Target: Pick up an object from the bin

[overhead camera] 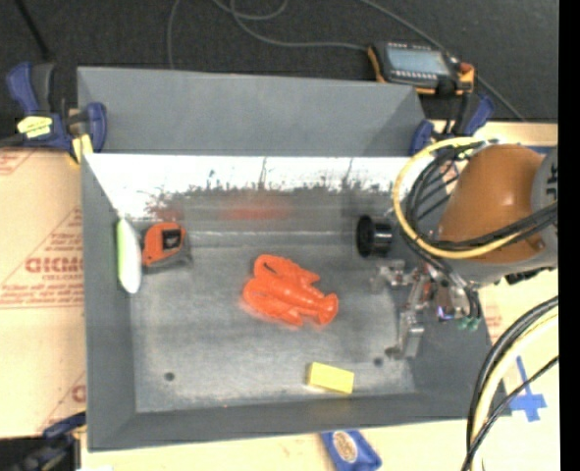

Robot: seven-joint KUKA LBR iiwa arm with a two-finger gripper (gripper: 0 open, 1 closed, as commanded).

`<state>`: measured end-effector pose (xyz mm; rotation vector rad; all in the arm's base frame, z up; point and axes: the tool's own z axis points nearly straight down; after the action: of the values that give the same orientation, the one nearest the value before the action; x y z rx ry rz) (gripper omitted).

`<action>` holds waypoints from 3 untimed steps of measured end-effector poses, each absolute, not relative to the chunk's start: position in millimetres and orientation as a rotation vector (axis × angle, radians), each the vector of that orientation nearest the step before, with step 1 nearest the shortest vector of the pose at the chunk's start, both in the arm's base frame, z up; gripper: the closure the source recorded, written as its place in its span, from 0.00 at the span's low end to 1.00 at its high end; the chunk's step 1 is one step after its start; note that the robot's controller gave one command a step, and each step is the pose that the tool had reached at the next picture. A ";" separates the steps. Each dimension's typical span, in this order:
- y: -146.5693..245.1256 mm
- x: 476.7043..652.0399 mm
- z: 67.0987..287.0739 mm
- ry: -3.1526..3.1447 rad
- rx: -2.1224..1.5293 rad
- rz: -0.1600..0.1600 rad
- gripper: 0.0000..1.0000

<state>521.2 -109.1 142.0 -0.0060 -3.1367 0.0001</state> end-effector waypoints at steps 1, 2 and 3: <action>-108.9 523.0 146.5 -3.145 -0.001 0.002 0.00; -96.4 561.0 126.3 -3.149 -0.046 0.002 0.00; -67.8 561.5 129.2 -3.147 -0.009 0.001 0.00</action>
Offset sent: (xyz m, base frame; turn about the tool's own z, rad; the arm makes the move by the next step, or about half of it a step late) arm 0.0569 0.0221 -0.0296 0.0371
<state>561.5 -67.8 129.2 -0.0092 -3.1470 0.0008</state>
